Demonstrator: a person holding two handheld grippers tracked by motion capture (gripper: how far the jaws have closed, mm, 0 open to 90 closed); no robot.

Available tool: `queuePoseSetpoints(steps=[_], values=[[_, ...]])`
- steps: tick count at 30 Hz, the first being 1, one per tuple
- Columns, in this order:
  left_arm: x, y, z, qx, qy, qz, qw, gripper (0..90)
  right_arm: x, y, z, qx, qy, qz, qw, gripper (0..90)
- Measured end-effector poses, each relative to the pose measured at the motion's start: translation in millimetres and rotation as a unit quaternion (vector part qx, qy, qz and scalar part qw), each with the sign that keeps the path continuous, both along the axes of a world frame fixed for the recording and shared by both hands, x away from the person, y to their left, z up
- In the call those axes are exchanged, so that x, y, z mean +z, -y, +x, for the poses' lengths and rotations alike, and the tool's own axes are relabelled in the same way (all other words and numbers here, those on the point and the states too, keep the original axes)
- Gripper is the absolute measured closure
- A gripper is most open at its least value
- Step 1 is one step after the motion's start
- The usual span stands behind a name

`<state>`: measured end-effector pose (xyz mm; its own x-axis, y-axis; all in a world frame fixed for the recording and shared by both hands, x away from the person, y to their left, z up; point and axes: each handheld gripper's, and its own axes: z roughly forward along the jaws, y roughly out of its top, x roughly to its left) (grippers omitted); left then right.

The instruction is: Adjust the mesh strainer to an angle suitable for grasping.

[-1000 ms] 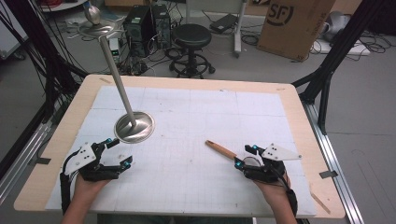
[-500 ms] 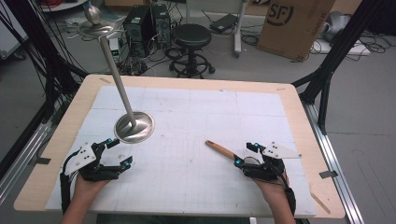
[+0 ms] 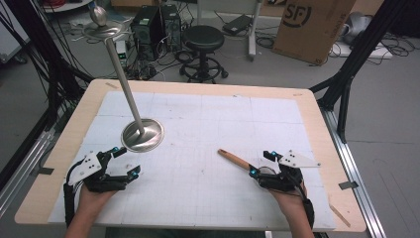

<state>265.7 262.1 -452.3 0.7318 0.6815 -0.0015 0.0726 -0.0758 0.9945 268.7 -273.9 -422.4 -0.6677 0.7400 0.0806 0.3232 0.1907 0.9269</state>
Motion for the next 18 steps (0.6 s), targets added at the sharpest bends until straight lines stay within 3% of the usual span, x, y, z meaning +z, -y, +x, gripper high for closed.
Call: queuePoseSetpoints(steps=[4, 14, 18], values=[[-0.1, 0.9, -1.1, -0.002, 0.005, 0.004, 1.0, 16.5, -1.6, -1.9, 1.1, 0.001, -0.004, -0.004, 1.0, 20.6], [0.0, 0.1, 0.1, 0.001, -0.001, -0.002, 1.0, 16.8, 2.0, 0.1, -0.5, -0.011, 0.017, -0.016, 0.9997, 19.3], [0.1, -0.1, 1.1, 0.003, -0.006, -0.002, 1.0, 16.9, 2.3, 1.0, -1.7, -0.005, 0.012, -0.017, 0.9998, 19.3]])
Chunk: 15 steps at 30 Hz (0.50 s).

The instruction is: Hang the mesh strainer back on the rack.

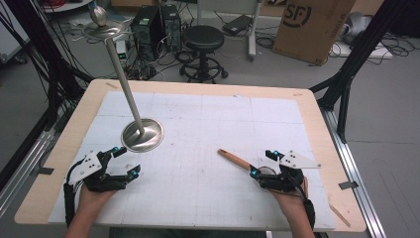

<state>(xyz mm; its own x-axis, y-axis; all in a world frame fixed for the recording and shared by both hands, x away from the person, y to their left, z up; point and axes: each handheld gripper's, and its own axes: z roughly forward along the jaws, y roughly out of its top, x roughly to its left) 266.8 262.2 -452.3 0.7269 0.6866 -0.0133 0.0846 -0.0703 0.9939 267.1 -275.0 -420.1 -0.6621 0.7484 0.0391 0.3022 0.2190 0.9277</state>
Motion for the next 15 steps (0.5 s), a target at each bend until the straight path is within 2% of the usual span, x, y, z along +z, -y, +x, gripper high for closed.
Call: queuePoseSetpoints(steps=[3, 4, 6, 9, 12, 15], values=[[0.1, -0.7, 1.3, 0.004, -0.007, -0.004, 1.0, 16.9, -0.2, -0.1, 2.0, 0.001, -0.005, -0.006, 1.0, 19.3], [0.0, -0.9, 1.1, 0.006, -0.008, -0.006, 0.9999, 16.9, -0.2, -0.8, 4.7, 0.008, -0.018, -0.006, 0.9998, 19.3], [0.1, -0.3, 0.5, 0.005, -0.003, -0.002, 1.0, 16.9, -0.2, -1.8, 6.8, 0.013, -0.023, -0.008, 0.9996, 19.3], [0.0, 1.1, -1.2, 0.005, 0.004, 0.002, 1.0, 16.9, 0.8, -7.2, 11.3, 0.02, -0.039, -0.029, 0.9986, 19.4], [0.0, 0.7, -0.6, 0.004, 0.002, 0.002, 1.0, 16.9, 4.1, -14.1, 16.8, 0.021, -0.043, -0.055, 0.9973, 20.4], [0.1, 0.8, -0.6, 0.005, 0.001, 0.003, 1.0, 17.0, 5.3, -16.4, 18.3, 0.021, -0.043, -0.06, 0.997, 20.6]])
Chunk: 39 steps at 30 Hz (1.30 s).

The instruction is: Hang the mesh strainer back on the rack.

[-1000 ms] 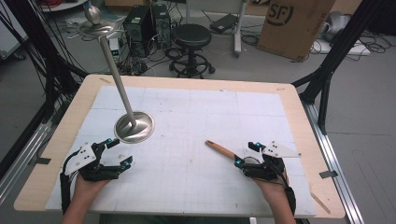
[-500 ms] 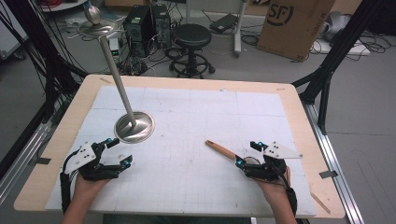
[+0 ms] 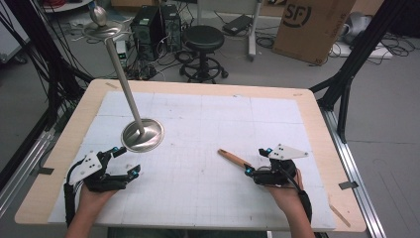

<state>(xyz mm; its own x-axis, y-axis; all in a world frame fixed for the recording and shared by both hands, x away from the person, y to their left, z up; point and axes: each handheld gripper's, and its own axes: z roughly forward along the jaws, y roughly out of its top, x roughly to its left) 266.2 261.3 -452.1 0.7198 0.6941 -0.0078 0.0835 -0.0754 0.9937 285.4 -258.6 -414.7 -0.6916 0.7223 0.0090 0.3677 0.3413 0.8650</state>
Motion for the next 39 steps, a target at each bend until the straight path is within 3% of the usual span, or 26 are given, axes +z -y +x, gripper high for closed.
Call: queuePoseSetpoints(steps=[7, 11, 29, 32, 34, 35, 39], values=[[-0.2, -0.6, 0.8, -0.001, -0.003, -0.005, 1.0, 17.0, 1.3, -7.6, 10.7, 0.002, -0.027, -0.047, 0.9985, 25.2], [-0.1, -0.7, 0.7, -0.001, -0.002, -0.003, 1.0, 17.0, 3.9, -15.9, 17.9, 0.018, -0.045, -0.088, 0.9949, 28.2], [-0.1, 0.1, 0.0, 0.0, 0.001, -0.001, 1.0, 17.0, -1.9, -22.7, 32.4, 0.041, -0.093, -0.146, 0.9841, 38.2], [0.0, 0.0, 0.0, 0.0, 0.0, 0.0, 1.0, 17.1, -2.4, -24.1, 35.2, 0.051, -0.108, -0.16, 0.9799, 42.7], [0.0, 0.0, 0.1, 0.0, 0.0, 0.0, 1.0, 17.1, -1.8, -27.2, 37.9, 0.061, -0.122, -0.178, 0.9746, 46.4], [0.0, 0.0, 0.0, 0.0, 0.0, 0.0, 1.0, 17.1, -1.8, -27.2, 37.9, 0.061, -0.122, -0.178, 0.9746, 46.4], [0.0, -0.1, 0.1, 0.0, 0.0, 0.0, 1.0, 17.2, -1.7, -31.6, 41.6, 0.071, -0.136, -0.194, 0.969, 49.3]])
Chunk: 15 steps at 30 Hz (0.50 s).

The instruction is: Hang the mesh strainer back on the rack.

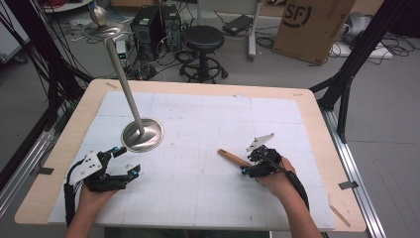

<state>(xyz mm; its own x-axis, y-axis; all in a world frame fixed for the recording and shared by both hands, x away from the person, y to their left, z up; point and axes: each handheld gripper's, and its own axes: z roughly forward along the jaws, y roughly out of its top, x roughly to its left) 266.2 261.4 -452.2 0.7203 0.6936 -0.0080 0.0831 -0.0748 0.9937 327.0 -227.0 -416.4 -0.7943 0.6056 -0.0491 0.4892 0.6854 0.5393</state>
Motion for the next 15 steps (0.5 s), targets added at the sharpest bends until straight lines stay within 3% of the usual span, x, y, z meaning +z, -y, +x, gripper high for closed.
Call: queuePoseSetpoints(steps=[15], values=[[0.0, -0.2, 0.2, -0.001, -0.001, -0.001, 1.0, 17.2, 0.2, -8.7, 6.9, 0.027, -0.036, -0.06, 0.9972, 63.4]])
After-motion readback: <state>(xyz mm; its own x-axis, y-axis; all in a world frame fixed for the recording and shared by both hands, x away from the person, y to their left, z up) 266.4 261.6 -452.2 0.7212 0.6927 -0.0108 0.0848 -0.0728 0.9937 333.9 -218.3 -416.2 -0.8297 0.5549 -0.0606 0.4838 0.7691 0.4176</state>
